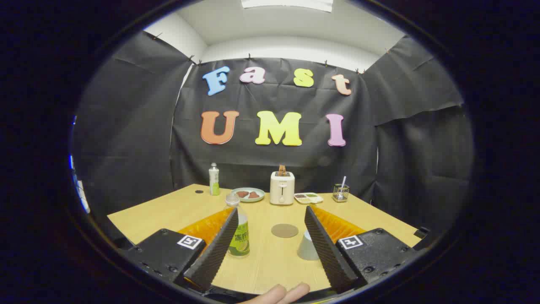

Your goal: Take the bottle from table, then pour the juice into the cup, finally place the bottle on the coaster

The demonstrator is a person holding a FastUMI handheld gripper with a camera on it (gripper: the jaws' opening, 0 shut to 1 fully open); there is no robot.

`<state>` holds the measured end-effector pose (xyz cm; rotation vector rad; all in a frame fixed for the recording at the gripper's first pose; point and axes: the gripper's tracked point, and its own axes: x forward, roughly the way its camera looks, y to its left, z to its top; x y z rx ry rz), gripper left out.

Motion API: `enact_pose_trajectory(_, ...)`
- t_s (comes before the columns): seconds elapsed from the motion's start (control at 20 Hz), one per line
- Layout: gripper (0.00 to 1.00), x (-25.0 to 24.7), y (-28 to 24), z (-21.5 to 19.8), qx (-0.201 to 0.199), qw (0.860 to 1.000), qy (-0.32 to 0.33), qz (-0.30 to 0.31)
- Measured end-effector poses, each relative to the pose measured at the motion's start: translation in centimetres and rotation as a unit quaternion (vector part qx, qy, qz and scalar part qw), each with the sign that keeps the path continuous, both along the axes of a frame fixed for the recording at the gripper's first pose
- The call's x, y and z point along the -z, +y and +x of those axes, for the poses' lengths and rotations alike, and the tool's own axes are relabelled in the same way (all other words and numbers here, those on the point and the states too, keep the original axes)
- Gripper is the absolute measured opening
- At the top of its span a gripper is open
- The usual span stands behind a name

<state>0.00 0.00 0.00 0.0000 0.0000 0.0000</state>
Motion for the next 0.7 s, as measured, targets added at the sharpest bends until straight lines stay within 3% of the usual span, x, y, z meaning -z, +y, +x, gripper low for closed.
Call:
enact_pose_trajectory(0.25,1.00,0.8,0.0,0.6,-0.006,0.999,0.005,0.032)
enact_pose_trajectory(0.7,1.00,2.5,1.1,1.5,-0.016,0.999,0.025,0.022)
